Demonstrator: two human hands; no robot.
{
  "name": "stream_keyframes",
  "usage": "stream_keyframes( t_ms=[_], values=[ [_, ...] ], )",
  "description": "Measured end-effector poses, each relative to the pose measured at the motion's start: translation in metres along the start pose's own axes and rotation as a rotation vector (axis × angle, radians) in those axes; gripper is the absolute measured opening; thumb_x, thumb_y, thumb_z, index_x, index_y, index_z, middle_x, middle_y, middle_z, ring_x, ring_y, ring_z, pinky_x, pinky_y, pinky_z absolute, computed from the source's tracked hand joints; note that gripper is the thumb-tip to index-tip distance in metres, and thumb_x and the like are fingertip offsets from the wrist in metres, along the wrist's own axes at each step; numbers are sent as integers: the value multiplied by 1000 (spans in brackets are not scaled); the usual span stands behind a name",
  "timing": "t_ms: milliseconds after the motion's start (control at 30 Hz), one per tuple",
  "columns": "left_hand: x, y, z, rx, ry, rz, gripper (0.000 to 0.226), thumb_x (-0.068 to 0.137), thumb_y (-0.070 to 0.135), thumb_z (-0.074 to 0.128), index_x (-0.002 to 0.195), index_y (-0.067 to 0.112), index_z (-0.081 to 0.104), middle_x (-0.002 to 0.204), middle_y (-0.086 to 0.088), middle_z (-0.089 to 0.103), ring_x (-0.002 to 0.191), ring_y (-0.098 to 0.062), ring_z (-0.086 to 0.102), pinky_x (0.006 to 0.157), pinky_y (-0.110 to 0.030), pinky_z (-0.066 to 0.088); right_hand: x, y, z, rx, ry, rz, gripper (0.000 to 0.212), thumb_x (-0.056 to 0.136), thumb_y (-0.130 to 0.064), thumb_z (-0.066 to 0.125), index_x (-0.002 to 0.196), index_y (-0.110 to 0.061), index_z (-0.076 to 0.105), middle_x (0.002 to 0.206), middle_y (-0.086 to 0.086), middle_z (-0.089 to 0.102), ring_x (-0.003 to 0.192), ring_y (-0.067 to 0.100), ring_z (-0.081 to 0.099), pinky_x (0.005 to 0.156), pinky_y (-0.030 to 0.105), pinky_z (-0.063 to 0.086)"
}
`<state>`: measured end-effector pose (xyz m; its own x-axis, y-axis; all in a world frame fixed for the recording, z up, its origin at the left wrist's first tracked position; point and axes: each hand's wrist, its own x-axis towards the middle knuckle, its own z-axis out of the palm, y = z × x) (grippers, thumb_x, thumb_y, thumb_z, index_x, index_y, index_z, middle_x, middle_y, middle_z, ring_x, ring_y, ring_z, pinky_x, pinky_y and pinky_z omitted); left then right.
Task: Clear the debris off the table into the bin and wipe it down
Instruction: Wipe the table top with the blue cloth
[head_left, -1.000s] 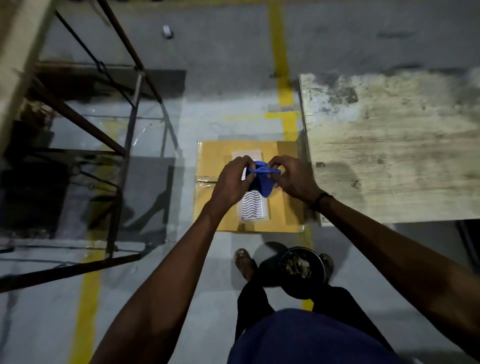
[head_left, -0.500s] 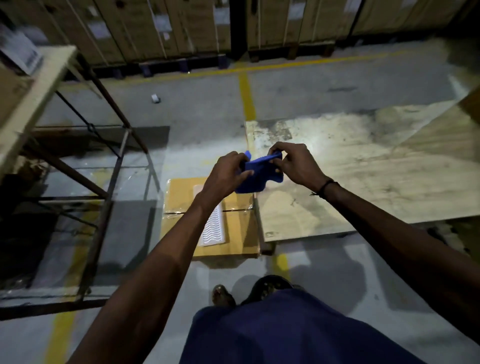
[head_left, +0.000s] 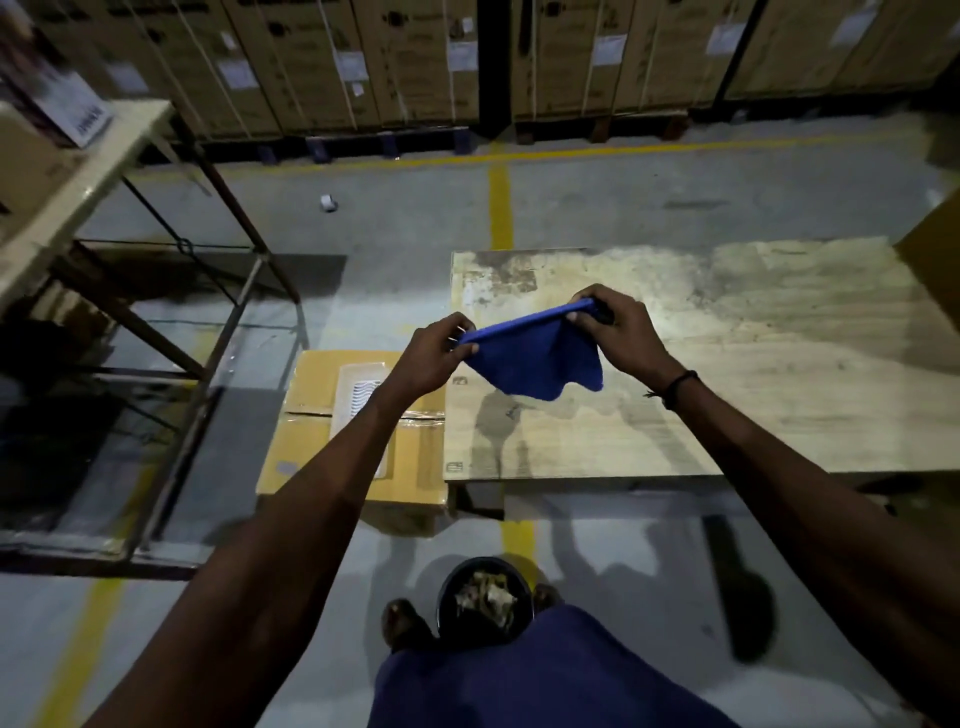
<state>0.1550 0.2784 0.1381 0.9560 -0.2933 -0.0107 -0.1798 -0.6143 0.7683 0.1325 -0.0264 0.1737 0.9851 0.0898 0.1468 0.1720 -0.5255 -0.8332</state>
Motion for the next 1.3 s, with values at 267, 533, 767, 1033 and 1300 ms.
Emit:
stream_keyframes(
  t_ms=[267, 533, 767, 1033, 1300],
  values=[
    [-23, 33, 12, -379, 279, -97, 27, 94, 21, 78, 107, 19, 54, 103, -8, 74, 95, -19, 75, 76, -37, 61, -28, -4, -11, 245, 198, 115, 28, 97, -13, 77, 110, -15, 53, 76, -2, 74, 69, 5, 70, 63, 21, 53],
    [-41, 49, 11, -426, 362, 37, 41, 91, -12, 42, 85, 16, 72, 92, 0, 73, 90, -7, 65, 85, -31, 45, -38, -31, 1, 250, 266, 38, 24, 99, 5, 59, 91, -14, 73, 89, -1, 76, 85, 1, 68, 80, 22, 49],
    [-62, 43, -18, -421, 230, 134, 34, 88, 11, 65, 120, 21, 74, 130, 9, 63, 120, -14, 63, 103, -46, 54, -55, -44, 13, 310, 57, -28, 38, 95, 1, 72, 129, -17, 71, 130, -7, 70, 120, 10, 65, 99, 29, 54],
    [-72, 18, -22, -368, -13, 74, 86, 78, 21, 84, 154, 31, 45, 150, 20, 44, 138, -17, 50, 109, -42, 51, -76, -25, 33, 362, 15, 120, 39, 97, 8, 67, 126, -17, 71, 132, -2, 70, 114, 16, 67, 94, 32, 56],
    [-48, -11, 17, -523, -154, -233, 91, 88, -4, 80, 162, 25, 36, 152, -2, 44, 122, -20, 62, 85, -27, 62, -81, 25, 49, 449, -217, 393, 73, 93, 0, 77, 154, -29, 49, 145, -17, 58, 105, 18, 75, 71, 40, 64]
  ],
)
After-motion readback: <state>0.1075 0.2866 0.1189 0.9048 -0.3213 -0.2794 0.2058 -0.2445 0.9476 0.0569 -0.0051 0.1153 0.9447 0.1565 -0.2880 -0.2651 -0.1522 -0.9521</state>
